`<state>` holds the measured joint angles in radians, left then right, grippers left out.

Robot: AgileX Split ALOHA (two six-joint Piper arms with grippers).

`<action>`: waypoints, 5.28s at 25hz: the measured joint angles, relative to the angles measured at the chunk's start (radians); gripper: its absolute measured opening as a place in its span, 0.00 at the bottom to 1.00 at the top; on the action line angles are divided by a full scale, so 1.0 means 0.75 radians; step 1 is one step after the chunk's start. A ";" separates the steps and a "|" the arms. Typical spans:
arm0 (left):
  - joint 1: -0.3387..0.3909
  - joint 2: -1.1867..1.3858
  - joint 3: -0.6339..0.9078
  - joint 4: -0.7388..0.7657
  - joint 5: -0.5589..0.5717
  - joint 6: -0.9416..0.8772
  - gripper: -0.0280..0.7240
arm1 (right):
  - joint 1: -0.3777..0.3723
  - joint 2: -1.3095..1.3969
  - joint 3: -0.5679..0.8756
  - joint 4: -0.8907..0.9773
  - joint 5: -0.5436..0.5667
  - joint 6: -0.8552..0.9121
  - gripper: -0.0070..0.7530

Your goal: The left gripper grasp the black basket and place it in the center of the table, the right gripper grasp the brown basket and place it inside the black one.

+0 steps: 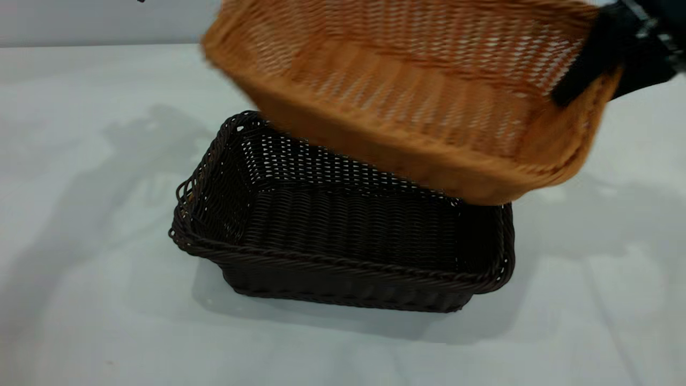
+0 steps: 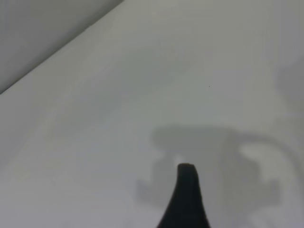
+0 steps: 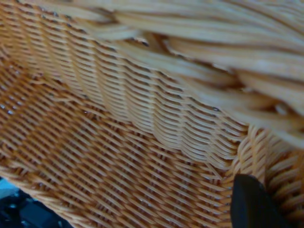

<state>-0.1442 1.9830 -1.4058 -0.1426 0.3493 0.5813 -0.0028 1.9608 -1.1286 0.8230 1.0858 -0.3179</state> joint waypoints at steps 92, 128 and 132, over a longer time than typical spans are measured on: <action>-0.001 -1.082 0.000 0.027 1.090 -0.652 0.79 | 0.269 -1.615 -0.005 -0.544 0.171 0.139 0.78; -0.001 -2.573 1.186 0.131 1.083 -0.662 0.79 | 0.269 -2.605 0.877 -0.769 0.082 0.167 0.78; -0.001 -2.587 1.213 0.120 1.053 -0.687 0.79 | 0.269 -2.605 0.877 -0.767 0.082 0.167 0.78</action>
<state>-0.1452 0.0429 -0.4961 -0.0528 1.1394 0.0659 0.1991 0.0072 -0.4708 0.2475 1.1473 -0.1926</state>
